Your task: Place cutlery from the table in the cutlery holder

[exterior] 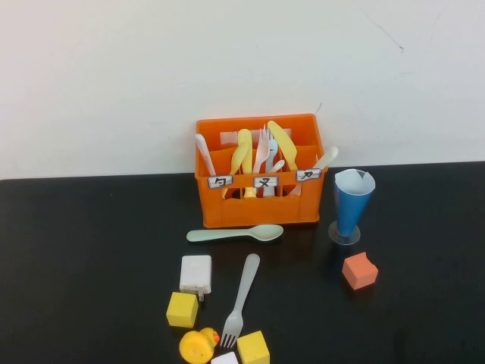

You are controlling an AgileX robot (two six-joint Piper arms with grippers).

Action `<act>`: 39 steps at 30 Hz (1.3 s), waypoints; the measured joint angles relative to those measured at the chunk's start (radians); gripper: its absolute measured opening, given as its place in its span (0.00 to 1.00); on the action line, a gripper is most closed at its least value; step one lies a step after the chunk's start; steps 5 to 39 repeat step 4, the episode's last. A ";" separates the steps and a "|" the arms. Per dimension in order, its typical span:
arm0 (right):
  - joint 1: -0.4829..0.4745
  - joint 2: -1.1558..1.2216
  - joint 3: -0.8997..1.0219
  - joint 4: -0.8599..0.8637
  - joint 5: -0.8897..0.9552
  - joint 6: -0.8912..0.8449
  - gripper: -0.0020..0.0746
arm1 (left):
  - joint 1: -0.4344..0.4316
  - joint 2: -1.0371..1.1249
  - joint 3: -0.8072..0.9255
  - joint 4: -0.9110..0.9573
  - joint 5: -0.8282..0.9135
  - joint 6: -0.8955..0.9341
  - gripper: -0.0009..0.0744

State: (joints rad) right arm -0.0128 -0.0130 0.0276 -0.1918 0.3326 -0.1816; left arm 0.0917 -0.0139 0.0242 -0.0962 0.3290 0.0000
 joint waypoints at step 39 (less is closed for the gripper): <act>0.000 0.000 0.000 0.000 0.000 0.000 0.02 | 0.000 0.000 0.000 0.000 0.000 0.000 0.01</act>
